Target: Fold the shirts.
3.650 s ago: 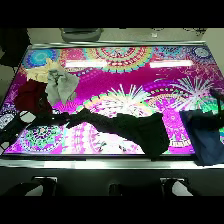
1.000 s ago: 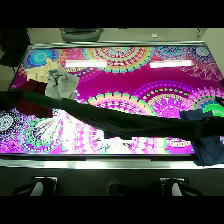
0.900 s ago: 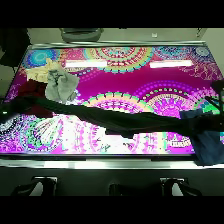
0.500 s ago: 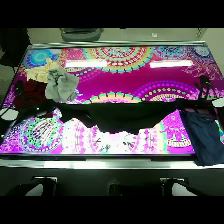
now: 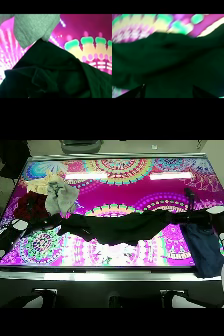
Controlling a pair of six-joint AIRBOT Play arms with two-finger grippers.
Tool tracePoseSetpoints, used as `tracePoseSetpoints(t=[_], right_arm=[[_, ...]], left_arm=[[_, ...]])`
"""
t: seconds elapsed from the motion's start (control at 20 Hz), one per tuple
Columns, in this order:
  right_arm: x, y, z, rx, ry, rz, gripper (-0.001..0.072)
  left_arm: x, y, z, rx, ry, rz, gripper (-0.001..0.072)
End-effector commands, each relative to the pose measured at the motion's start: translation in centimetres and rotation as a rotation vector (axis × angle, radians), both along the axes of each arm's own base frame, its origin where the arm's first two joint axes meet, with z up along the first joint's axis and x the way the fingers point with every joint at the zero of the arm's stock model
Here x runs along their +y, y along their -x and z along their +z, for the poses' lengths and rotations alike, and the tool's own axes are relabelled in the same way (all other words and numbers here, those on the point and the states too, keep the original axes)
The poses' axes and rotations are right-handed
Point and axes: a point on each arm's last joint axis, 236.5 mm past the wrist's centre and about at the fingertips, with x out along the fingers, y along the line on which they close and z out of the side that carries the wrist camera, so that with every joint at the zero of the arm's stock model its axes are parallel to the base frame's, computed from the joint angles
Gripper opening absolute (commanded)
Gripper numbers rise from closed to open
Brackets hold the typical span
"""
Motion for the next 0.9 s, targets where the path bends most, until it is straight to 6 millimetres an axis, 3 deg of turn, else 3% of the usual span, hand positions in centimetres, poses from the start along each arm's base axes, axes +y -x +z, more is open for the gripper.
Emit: tracePoseSetpoints(t=[0.0, 0.15, 0.3, 0.6, 0.85], right_arm=[[5.6, 8.9, -2.1, 0.239, 0.056, 0.25, 0.0694], [14.5, 11.4, -4.6, 0.272, -0.066, 0.255, 0.0691], [19.3, 11.0, -6.5, 0.243, -0.073, 0.203, 0.0702], [24.3, 10.0, -9.5, 0.299, -0.144, 0.069, 0.0701], [24.4, 7.3, -10.0, 0.261, -0.155, -0.069, 0.068]], left_arm=[[-0.8, 0.9, -0.5, 0.031, 0.003, -0.048, 0.0035], [-1.5, 1.9, -0.9, 0.048, -0.014, -0.13, 0.0035], [-1.8, 2.4, -1.0, 0.057, -0.018, -0.16, 0.0035], [-1.8, 2.3, -1.0, 0.054, -0.019, -0.157, 0.0035], [-1.8, 2.3, -1.0, 0.054, -0.019, -0.157, 0.0035]])
